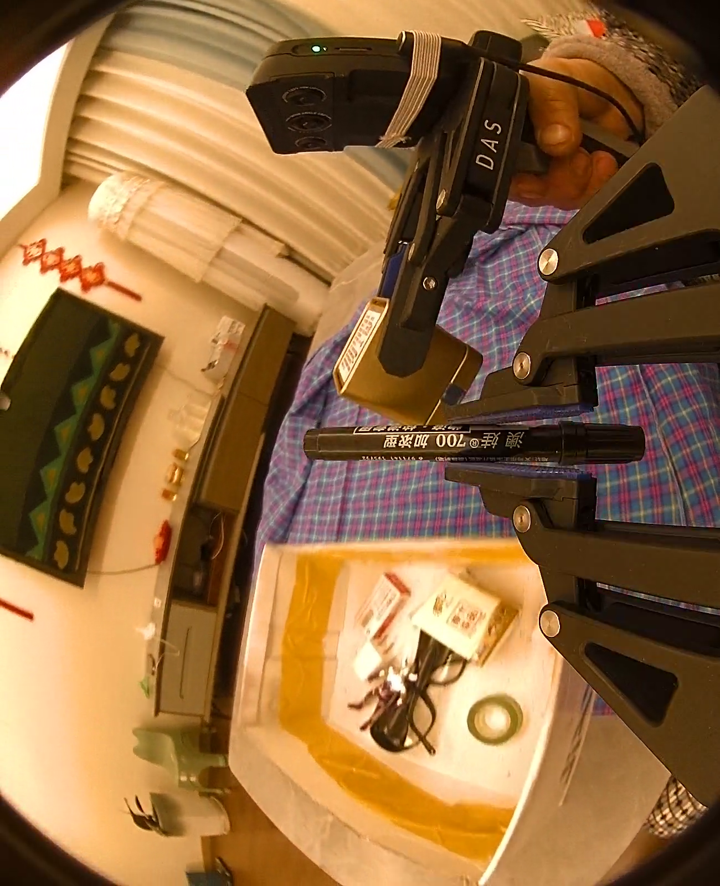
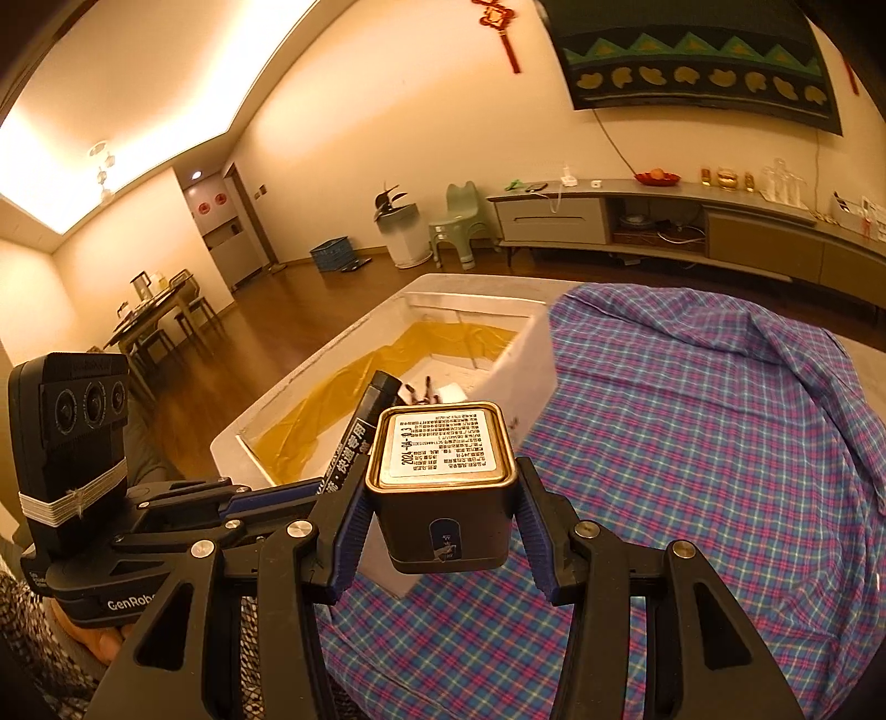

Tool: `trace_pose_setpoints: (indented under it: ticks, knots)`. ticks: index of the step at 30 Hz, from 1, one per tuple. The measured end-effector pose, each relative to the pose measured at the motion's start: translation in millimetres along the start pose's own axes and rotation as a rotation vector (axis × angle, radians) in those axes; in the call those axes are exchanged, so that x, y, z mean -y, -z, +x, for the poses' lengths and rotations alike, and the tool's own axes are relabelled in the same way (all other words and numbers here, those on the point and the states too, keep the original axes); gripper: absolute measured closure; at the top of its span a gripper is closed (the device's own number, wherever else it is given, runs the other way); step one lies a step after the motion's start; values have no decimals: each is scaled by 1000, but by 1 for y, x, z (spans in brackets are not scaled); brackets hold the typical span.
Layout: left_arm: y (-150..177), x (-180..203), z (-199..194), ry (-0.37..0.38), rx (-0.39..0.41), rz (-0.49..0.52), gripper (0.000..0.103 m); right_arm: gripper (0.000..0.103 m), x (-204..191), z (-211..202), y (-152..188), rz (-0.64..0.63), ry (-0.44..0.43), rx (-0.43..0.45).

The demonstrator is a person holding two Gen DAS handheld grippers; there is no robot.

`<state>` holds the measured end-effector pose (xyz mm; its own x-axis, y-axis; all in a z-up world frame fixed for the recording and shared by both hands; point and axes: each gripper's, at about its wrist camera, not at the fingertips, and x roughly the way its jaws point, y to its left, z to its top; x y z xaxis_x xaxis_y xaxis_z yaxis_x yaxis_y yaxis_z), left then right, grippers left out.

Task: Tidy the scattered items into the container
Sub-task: 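Carry black marker in left tool while right tool carries gold tin over box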

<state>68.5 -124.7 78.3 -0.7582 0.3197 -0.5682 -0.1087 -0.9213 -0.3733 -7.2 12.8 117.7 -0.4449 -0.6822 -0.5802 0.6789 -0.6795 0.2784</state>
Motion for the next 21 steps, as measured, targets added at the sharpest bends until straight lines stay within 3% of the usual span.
trace_pose_setpoints:
  ticks: [10, 21]
  knots:
    - [-11, -50, -18, -46, 52, -58, 90, 53, -27, 28, -21, -59, -25, -25]
    - [-21, -95, -16, -89, 56, -78, 90, 53, -48, 70, -44, -114, -43, -70]
